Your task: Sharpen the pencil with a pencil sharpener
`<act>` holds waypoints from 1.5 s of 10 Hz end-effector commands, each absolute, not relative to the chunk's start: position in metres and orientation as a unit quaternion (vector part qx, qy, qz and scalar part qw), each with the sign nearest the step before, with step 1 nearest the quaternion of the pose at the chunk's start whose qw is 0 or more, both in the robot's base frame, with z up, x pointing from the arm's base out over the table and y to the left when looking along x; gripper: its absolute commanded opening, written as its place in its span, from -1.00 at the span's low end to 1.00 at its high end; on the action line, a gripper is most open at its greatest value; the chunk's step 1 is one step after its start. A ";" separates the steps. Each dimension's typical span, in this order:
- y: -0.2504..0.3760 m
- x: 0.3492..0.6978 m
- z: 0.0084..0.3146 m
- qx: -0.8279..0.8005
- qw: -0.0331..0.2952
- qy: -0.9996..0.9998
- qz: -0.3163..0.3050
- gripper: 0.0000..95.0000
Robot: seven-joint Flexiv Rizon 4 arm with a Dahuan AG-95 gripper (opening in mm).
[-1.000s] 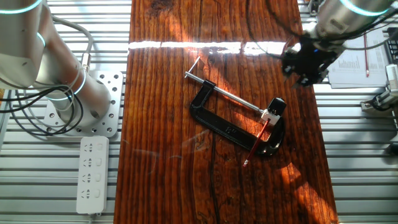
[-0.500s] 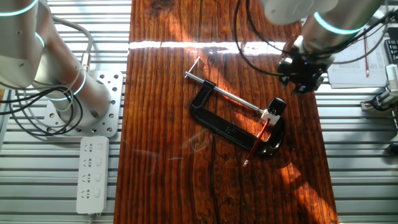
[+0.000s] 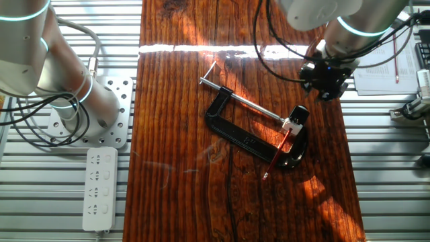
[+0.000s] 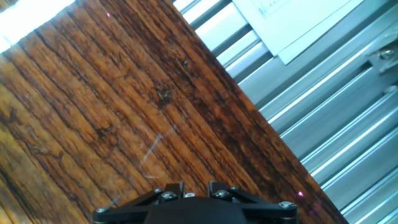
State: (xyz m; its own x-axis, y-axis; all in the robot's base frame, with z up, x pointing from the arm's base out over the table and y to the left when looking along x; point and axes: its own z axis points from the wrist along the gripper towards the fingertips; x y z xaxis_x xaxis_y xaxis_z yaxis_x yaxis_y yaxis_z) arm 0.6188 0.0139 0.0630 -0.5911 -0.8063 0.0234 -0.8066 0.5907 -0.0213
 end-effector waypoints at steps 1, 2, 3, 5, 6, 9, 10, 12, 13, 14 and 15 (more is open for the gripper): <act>0.013 0.619 0.057 0.452 0.005 -0.892 0.011 -0.60; 0.013 0.620 0.052 0.452 0.004 -0.892 0.010 -0.60; 0.012 0.620 0.048 0.453 0.004 -0.892 0.009 -0.60; 0.012 0.620 0.047 0.451 0.010 -0.892 0.009 -0.60; 0.012 0.619 0.045 0.452 0.011 -0.892 0.008 -0.60; 0.015 0.615 0.041 0.451 0.012 -0.892 0.008 -0.60; 0.014 0.613 0.040 0.451 0.012 -0.893 0.008 -0.60; 0.013 0.611 0.039 0.451 0.012 -0.892 0.009 -0.60; 0.013 0.611 0.038 0.452 0.013 -0.892 0.010 -0.60; 0.013 0.611 0.037 0.452 0.013 -0.892 0.010 -0.60; 0.013 0.611 0.035 0.453 0.013 -0.891 0.011 -0.60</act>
